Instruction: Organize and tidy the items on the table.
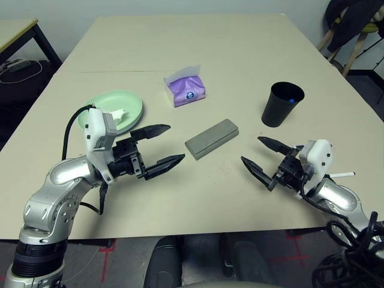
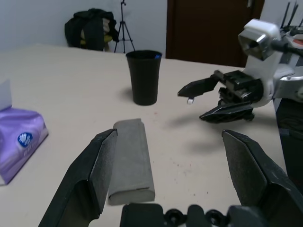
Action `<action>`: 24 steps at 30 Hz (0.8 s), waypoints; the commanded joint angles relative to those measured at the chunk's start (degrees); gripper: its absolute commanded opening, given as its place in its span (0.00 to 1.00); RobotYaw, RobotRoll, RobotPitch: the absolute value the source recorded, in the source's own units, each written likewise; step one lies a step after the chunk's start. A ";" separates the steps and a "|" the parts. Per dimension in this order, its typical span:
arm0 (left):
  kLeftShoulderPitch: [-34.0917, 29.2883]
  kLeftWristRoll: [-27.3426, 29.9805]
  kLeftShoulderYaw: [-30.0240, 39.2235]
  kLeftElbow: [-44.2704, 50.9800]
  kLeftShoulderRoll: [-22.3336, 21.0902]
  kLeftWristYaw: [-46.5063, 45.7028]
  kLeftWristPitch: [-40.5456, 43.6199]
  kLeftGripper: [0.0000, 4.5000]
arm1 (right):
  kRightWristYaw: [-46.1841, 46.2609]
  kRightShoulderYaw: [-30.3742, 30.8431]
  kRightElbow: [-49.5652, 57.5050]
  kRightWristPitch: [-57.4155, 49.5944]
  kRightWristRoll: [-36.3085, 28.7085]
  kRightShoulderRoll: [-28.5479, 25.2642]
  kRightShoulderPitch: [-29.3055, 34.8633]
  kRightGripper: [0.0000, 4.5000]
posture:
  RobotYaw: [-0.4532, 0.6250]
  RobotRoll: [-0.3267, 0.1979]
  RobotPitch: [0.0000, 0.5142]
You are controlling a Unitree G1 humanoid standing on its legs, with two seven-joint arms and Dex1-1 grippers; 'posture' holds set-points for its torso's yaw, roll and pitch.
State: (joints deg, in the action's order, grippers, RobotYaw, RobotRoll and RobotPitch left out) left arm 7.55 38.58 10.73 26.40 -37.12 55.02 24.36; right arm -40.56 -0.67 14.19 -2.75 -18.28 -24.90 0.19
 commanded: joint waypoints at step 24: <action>-1.94 -1.12 -2.10 0.15 -0.90 4.27 -6.73 0.99 | -11.21 0.56 -9.78 -5.75 1.46 -14.04 -12.09 1.00 | 0.45 0.62 0.21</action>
State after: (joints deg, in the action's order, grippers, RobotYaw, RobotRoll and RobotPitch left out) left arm 5.73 38.09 9.66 26.40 -37.37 58.62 18.22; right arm -50.53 -0.53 5.10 -7.30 -17.34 -38.05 -11.39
